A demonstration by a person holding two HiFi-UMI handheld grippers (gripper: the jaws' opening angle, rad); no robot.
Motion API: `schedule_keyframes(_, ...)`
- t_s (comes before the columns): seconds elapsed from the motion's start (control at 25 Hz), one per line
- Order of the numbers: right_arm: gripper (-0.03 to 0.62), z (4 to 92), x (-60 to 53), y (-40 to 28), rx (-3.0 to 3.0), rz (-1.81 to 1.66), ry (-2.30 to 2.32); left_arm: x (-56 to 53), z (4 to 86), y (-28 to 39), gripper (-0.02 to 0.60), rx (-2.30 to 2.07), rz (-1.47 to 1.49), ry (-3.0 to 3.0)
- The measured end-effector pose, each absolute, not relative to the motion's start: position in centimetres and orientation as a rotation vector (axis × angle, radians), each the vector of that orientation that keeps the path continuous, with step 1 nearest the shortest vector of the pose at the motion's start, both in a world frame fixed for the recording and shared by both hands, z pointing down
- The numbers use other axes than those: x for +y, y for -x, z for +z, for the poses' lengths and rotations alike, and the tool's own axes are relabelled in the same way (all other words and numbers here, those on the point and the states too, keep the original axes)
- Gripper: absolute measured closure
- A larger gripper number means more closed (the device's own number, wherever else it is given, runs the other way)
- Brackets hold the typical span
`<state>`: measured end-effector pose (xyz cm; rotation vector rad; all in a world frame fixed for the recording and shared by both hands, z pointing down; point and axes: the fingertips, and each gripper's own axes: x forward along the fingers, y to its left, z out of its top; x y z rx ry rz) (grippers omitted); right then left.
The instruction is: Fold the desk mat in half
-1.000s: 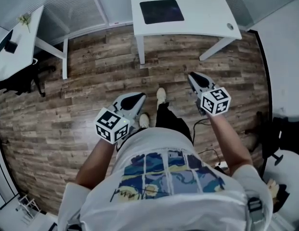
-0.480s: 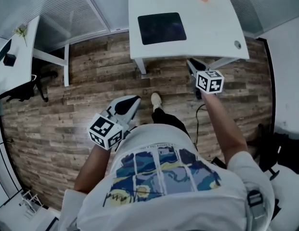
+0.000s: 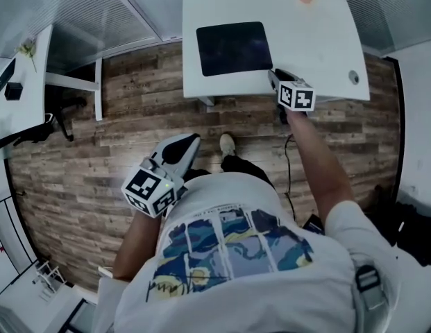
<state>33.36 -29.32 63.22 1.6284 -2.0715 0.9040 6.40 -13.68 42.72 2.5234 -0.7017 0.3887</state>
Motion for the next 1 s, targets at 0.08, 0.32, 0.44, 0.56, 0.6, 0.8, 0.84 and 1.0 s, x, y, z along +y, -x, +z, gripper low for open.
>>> schedule_keyframes(0.08,0.491,64.2,-30.2,-33.7,-2.034,0.912,-1.623,-14.2,42.7,-6.5,0.578,-0.710,0.386,-2.516)
schedule_keyframes(0.32,0.477,66.3,-32.0,-34.3,-1.925,0.910,-1.621,-16.3,42.7,-5.4,0.578,-0.743,0.404,-2.499)
schedule_keyframes(0.44,0.476,67.2,-32.6,-34.6,-1.874,0.919,-1.628,-16.9,43.1,-4.8,0.578,-0.764,0.400,-2.484)
schedule_keyframes(0.56,0.478,67.9,-32.8,-34.6,-1.834,0.933,-1.638,-17.0,43.4,-4.1,0.578,-0.771,0.398,-2.474)
schedule_keyframes(0.6,0.479,68.0,-32.8,-34.6,-1.824,0.934,-1.641,-17.1,43.4,-3.8,0.578,-0.776,0.397,-2.471)
schedule_keyframes(0.8,0.484,67.8,-32.9,-34.2,-1.789,0.911,-1.651,-17.7,43.5,-2.5,0.578,-0.797,0.383,-2.467)
schedule_keyframes(0.84,0.487,67.8,-32.9,-34.1,-1.782,0.901,-1.650,-17.7,43.5,-2.4,0.578,-0.800,0.381,-2.466)
schedule_keyframes(1.0,0.500,68.5,-32.8,-34.1,-1.755,0.895,-1.649,-18.0,43.4,-1.7,0.578,-0.800,0.375,-2.468)
